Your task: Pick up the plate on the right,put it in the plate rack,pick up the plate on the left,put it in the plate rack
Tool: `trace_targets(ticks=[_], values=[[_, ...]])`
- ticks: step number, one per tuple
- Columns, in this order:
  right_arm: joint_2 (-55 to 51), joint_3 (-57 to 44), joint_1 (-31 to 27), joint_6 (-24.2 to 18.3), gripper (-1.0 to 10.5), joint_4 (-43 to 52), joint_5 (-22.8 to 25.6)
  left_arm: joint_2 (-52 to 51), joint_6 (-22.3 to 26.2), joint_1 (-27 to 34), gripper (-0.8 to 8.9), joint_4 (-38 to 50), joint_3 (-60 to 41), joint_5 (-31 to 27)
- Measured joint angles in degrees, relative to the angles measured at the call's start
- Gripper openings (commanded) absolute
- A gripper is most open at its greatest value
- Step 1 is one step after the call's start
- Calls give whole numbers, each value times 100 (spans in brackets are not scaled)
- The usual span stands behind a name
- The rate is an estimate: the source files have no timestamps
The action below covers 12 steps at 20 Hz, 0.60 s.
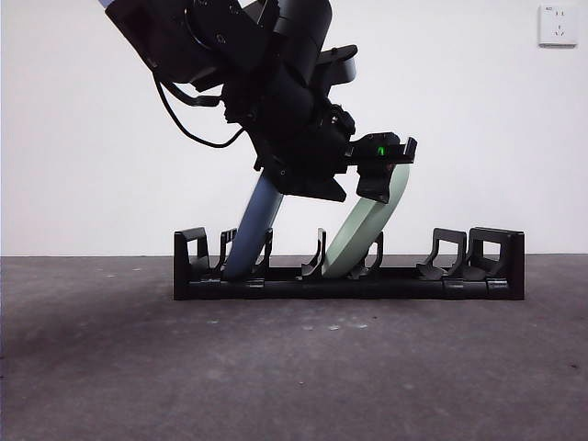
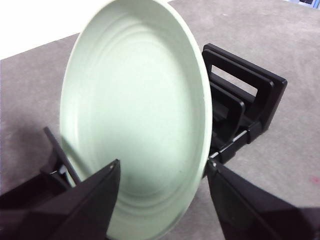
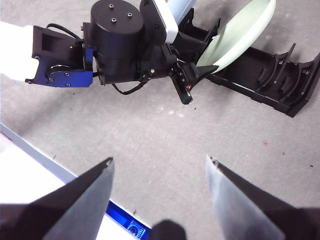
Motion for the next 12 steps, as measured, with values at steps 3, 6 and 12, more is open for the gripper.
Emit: trace_targets(ticks=[3, 6, 12], values=[[0, 0, 0, 0, 312, 0, 0, 0, -31, -24, 292, 0, 0, 210], [0, 0, 0, 0, 312, 0, 0, -2, -70, -111, 293, 0, 0, 273], [0, 0, 0, -22, 312, 0, 0, -654, -68, -369, 292, -343, 0, 293]])
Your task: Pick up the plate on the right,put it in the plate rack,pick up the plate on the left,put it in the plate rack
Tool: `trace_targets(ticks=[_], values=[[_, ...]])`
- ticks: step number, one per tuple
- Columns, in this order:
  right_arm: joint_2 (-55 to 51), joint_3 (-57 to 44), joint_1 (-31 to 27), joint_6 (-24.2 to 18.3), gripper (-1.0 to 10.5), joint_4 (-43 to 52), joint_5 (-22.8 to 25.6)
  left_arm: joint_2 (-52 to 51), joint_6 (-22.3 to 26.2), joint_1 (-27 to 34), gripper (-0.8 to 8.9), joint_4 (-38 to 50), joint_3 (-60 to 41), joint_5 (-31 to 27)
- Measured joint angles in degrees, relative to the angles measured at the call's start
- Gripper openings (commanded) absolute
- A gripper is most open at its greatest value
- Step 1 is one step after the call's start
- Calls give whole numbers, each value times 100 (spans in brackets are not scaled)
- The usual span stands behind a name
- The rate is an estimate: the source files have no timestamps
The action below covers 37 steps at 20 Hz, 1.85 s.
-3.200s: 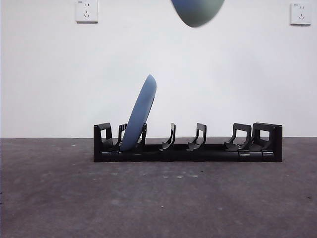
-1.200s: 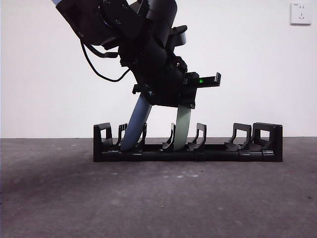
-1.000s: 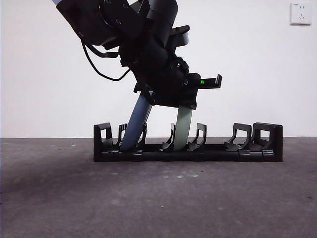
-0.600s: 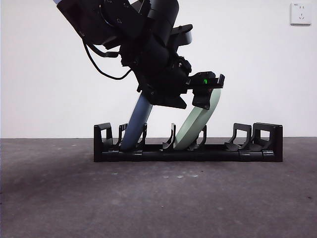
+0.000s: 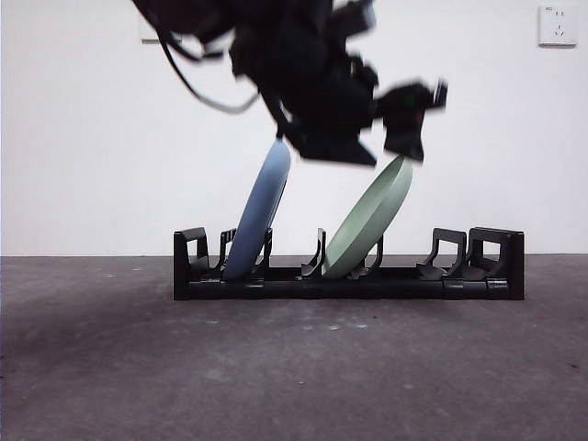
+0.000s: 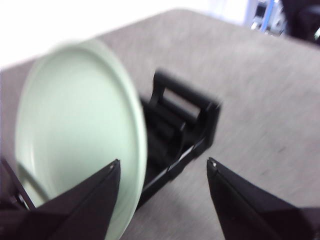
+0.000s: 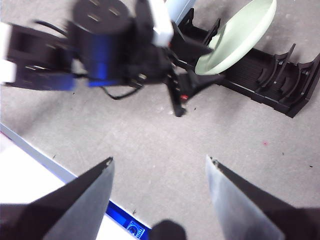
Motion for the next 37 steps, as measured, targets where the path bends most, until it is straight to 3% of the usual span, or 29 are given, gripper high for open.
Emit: trace_targets(ticks=[4, 11, 14, 15, 17, 19, 25, 28, 37], values=[[0, 0, 0, -50, 312, 0, 28, -1141, 9, -109, 286, -1250, 0, 22], [0, 0, 0, -229, 312, 0, 35, -3790, 61, -118, 283, -4214, 2, 105], [0, -9, 0, -240, 311, 0, 33, -4662, 63, -118, 277, -4940, 2, 107], [0, -37, 0, -240, 310, 0, 4, -4883, 63, -118, 235, -5119, 2, 107], [0, -138, 0, -240, 172, 0, -116, -5195, 66, -118, -1, -5455, 11, 107], [2, -210, 0, -243, -22, 0, -153, -5353, 66, -118, -8, -5674, 11, 109], [0, -229, 0, -234, -11, 0, -151, -5379, 66, -118, -4, -5880, 11, 411], [2, -229, 0, -26, 2, 0, -144, -5368, 66, -118, -4, -5877, 11, 409], [2, -229, 0, 57, 2, 0, 407, -5346, 68, -118, -4, -5875, 11, 409]])
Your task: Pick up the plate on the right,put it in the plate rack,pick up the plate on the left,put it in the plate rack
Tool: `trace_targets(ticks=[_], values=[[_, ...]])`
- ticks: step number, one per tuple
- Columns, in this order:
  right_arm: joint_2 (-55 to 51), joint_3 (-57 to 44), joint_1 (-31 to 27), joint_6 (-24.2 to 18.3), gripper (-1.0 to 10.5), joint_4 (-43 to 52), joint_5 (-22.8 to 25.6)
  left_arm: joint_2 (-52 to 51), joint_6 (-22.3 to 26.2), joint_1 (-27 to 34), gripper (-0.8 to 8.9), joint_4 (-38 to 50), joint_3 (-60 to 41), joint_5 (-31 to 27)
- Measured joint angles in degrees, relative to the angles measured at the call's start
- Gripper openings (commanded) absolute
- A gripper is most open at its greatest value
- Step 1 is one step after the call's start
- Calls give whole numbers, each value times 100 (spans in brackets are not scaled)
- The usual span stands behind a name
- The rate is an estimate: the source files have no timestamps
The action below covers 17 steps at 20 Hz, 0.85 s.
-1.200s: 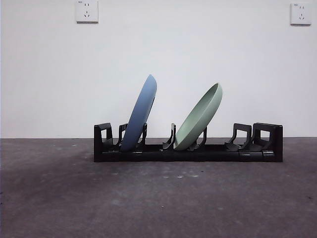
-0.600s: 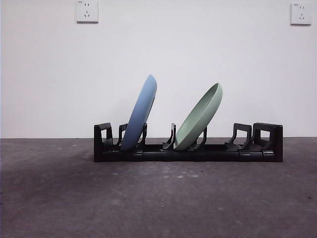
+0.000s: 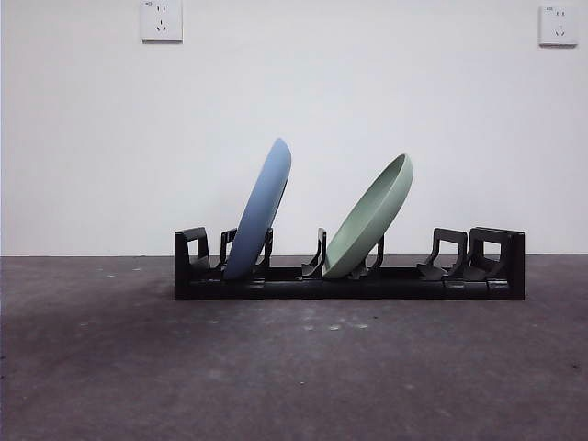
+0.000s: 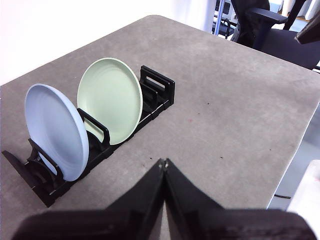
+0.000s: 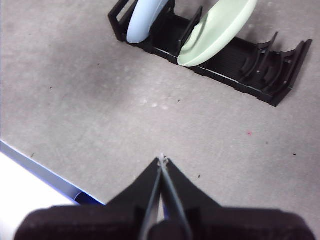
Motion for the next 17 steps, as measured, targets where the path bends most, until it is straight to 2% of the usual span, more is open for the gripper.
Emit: trace_targets(ticks=[3, 6, 8, 10, 13, 14, 17], values=[[0, 0, 0, 9, 2, 0, 116, 20, 306, 2, -4, 11, 0, -317], [0, 0, 0, 9, 2, 0, 140, 9, 481, 249, -4, 90, 0, -1561], [0, 0, 0, 9, 2, 0, 166, -83, 636, 743, -4, 94, 0, -2142], [0, 0, 0, 9, 2, 0, 192, -330, 872, 1572, -4, 323, -52, -1880], [0, 0, 0, 9, 2, 0, 192, -992, 1370, 2988, -4, 1307, -745, -809], [0, 0, 0, 9, 2, 0, 192, -1252, 1556, 3386, -4, 1687, -1106, -608], [0, 0, 0, 9, 2, 0, 192, -2138, 1971, 4151, -4, 2577, -2317, -562]])
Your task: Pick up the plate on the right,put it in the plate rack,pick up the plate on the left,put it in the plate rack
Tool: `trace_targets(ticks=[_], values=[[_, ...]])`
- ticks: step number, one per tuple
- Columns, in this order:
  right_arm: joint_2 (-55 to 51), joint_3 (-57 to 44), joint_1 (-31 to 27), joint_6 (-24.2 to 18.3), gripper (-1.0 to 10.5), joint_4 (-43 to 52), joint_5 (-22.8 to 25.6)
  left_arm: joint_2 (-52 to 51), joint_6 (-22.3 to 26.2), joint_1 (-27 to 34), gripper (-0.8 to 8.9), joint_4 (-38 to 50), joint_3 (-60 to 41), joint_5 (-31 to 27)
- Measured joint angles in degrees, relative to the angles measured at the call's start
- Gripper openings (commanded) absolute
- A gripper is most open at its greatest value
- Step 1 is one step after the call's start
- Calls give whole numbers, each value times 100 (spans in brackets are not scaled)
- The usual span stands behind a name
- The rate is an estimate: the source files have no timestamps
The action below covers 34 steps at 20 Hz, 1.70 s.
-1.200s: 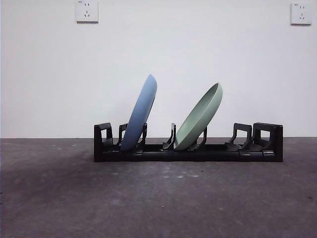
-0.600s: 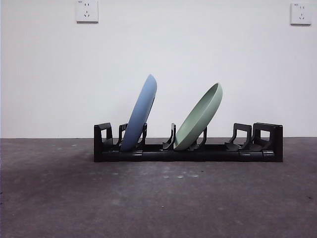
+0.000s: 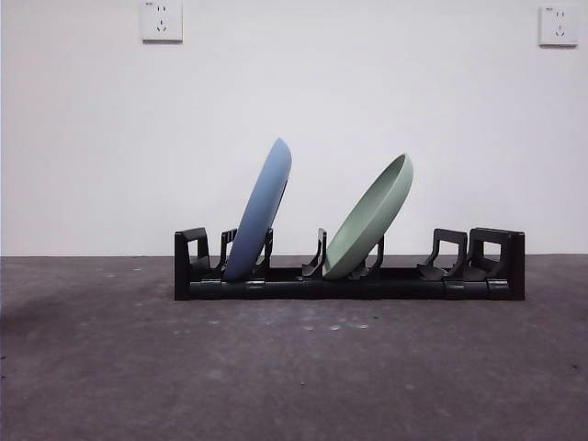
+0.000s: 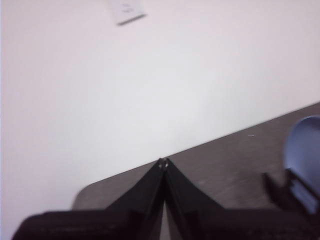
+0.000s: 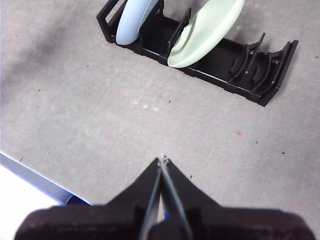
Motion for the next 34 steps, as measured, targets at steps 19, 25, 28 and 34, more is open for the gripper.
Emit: trace_targets(ticks=[19, 25, 28, 34], values=[[0, 0, 0, 0, 2, 0, 0, -2931, -1309, 509, -4, 831, -4640, 48], [17, 0, 0, 0, 2, 0, 2, -2804, -1596, 527, -4, 772, -4673, 262], [31, 0, 0, 0, 2, 0, 2, -2702, -1598, 527, -4, 772, -4673, 262], [31, 0, 0, 0, 2, 0, 7, -2520, -1635, 527, -4, 772, -4673, 262]])
